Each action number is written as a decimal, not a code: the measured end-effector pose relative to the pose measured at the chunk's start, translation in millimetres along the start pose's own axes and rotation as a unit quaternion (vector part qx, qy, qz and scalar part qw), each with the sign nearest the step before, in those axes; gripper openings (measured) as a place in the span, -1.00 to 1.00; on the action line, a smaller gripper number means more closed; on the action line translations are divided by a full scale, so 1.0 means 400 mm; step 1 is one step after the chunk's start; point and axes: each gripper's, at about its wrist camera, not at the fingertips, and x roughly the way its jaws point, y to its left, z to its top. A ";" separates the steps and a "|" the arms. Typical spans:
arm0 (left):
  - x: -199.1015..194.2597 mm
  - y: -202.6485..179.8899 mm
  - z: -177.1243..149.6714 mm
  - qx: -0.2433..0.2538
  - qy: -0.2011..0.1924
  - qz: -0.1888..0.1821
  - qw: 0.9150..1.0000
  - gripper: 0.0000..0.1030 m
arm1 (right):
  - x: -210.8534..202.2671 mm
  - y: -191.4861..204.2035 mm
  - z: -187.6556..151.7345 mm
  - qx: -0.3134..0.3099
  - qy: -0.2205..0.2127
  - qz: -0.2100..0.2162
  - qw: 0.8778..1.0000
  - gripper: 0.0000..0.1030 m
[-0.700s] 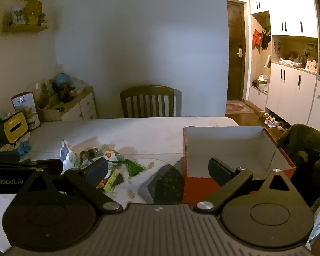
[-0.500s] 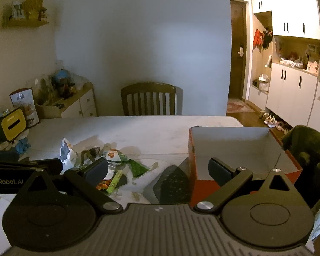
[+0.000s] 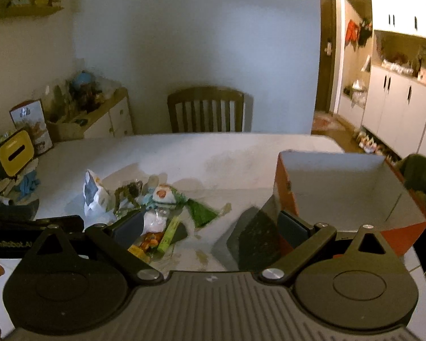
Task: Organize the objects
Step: 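Move both tools over the pile of items on the table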
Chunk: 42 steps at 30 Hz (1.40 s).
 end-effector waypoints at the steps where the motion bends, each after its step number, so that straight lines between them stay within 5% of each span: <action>1: 0.014 0.011 -0.004 -0.002 0.007 0.003 1.000 0.99 | 0.012 0.005 -0.001 0.000 0.006 0.002 1.000 0.96; 10: 0.160 0.101 -0.027 0.005 0.055 0.020 0.998 0.93 | 0.136 0.051 0.006 0.004 0.066 0.035 0.997 0.95; 21: 0.284 0.155 0.014 -0.042 0.112 0.019 0.993 0.92 | 0.249 0.175 -0.048 -0.067 0.130 0.090 0.985 0.94; 29: 0.358 0.200 0.028 -0.093 0.160 0.055 0.981 0.91 | 0.298 0.210 -0.058 -0.079 0.142 0.082 0.983 0.94; 42: 0.408 0.194 0.023 -0.137 0.200 0.054 0.969 0.91 | 0.377 0.236 -0.077 -0.082 0.162 0.047 0.982 0.86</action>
